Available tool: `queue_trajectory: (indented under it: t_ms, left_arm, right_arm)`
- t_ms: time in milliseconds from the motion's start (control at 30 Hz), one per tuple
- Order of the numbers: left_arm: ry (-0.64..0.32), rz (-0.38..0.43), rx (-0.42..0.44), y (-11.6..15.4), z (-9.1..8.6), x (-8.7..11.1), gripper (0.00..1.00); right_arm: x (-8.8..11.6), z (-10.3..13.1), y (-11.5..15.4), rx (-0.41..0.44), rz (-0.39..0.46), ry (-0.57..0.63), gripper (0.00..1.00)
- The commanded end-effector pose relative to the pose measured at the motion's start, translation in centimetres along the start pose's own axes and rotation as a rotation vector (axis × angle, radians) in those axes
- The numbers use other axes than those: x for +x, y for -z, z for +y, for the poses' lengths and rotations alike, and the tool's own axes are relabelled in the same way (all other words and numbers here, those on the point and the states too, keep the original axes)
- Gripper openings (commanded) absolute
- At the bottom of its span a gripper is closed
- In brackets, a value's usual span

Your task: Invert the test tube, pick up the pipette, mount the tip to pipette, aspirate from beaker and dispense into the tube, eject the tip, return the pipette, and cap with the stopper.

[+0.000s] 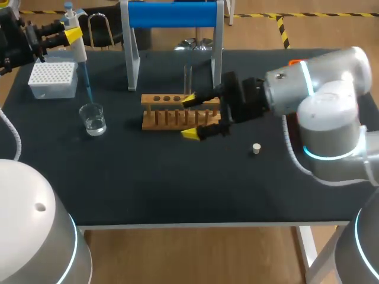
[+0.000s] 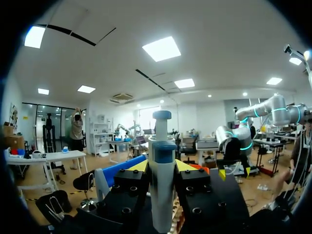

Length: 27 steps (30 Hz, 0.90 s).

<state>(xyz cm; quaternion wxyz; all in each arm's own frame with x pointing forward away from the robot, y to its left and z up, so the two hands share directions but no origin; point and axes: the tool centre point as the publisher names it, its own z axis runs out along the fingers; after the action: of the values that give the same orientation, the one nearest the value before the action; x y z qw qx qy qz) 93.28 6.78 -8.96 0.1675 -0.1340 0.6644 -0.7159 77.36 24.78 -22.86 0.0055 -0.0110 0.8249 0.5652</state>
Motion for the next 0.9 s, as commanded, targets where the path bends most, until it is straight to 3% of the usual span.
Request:
queue_trajectory:
  t_ms: [33,367,900]
  left_arm:
    - [-0.002,0.001,0.002,0.0,0.0,0.0,0.00]
    - [-0.002,0.001,0.002,0.0,0.0,0.0,0.00]
    - [-0.002,0.001,0.002,0.0,0.0,0.0,0.00]
  right_arm:
    - [0.1,0.5,-5.6,0.030,-0.024,0.002,1.00]
    - [-0.9,0.7,-10.1,0.076,-0.093,0.034,1.00]
    - [-3.4,-0.3,-15.1,0.135,-0.177,-0.036,1.00]
